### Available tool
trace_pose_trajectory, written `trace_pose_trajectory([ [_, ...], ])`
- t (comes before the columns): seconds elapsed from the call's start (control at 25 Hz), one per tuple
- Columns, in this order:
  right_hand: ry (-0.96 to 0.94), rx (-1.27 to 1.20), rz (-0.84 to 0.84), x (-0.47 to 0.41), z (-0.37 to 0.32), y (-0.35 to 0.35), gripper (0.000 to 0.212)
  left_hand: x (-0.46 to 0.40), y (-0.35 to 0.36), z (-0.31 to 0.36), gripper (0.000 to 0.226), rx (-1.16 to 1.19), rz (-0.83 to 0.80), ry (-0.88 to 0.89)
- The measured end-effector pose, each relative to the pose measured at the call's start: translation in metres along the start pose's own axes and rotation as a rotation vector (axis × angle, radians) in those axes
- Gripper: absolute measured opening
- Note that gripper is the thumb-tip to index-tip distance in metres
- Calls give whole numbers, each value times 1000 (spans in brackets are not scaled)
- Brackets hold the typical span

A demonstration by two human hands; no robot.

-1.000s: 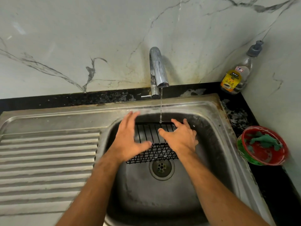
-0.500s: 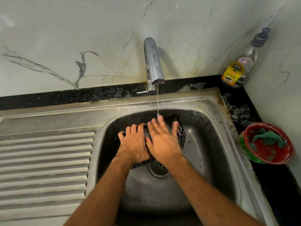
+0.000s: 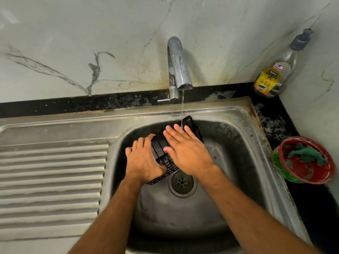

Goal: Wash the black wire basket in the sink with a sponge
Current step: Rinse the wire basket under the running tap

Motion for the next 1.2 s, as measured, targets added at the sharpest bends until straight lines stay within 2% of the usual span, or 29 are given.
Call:
trace_pose_trajectory([
  [0.12,199,70,112,2,14,-23,67,6,-3,-11,115,23,-3,-17],
  [0.2,270,86,78,3,12,-25,62,9,-3,-15,114,32,2,-28],
  [0.28,141,98,19,-2,-16,-14,63,12,-4,-15,105,56,46,-15],
  [0.36,-92,159,-48,-3,-50,4,62,16,-6,-16,92,92,95,-10],
  [0.44,-164,226,-36,-2,-50,3,60,18,-4,-16,94,87,70,-11],
  [0.48,-104,235,6,-2,-35,-4,59,15,-2,-17,102,66,32,-13],
  [0.56,162,206,33,0,17,-20,62,8,-1,-16,116,27,-22,-22],
  [0.64,330,102,19,3,48,-25,62,2,-3,-14,119,28,-29,-32],
  [0.72,294,-20,12,4,45,-19,59,1,-4,-12,120,34,-30,-35],
  [0.8,271,-283,59,10,42,-16,63,4,-6,-13,120,54,-26,-36],
  [0.88,375,-660,160,22,50,-16,79,8,-5,-16,118,91,-26,-28],
  [0.96,425,-812,283,28,46,-26,96,14,-3,-18,115,165,-24,-24],
  [1.04,432,-740,346,26,34,-41,101,18,-3,-21,114,334,-41,-63],
  [1.12,443,-584,388,21,29,-58,96,22,-1,-16,115,471,-101,-88],
  [1.2,446,-435,410,23,28,-69,88,26,-10,10,113,534,-153,27],
])
Point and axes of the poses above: each hand's wrist, its own x-axis away from the middle knuckle, its own y-axis out of the palm, z = x × y, the point moved 8 cm from there along -x, towards the middle knuckle, and after that the axes turned 8 degrees about -y, right-handed, at the moved point
